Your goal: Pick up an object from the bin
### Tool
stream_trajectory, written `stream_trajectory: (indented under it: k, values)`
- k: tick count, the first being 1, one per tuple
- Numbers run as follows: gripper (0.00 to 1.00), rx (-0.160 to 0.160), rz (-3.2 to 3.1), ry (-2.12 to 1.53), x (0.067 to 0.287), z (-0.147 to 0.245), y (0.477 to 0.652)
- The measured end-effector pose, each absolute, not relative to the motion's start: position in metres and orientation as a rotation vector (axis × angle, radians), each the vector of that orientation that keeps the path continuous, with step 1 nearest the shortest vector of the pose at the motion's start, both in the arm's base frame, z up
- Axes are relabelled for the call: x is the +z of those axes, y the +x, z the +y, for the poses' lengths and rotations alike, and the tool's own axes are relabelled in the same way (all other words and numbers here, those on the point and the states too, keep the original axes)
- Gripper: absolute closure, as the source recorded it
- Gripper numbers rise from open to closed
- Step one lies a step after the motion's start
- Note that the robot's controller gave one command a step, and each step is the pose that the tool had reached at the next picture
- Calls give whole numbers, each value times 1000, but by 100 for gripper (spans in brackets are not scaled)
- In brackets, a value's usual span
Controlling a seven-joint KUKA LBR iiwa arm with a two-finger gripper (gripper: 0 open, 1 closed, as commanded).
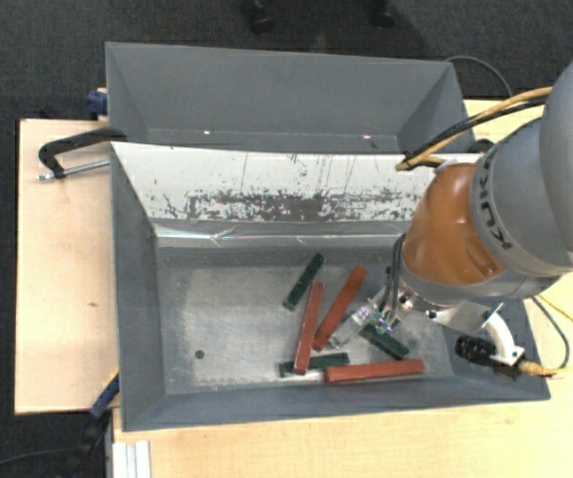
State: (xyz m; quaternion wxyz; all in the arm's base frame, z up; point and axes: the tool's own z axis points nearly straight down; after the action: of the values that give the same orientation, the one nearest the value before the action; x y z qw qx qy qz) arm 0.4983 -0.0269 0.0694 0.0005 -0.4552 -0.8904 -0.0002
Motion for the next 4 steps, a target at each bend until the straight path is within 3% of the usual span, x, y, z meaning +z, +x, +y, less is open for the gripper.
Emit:
stream_trajectory:
  k: [1,3,4]
  values:
    - [100,-2,-2800,-1431,70,-27,499]
    - [100,-4,-2804,-1427,105,-26,502]
    - [100,-5,-2807,-1425,144,-26,503]
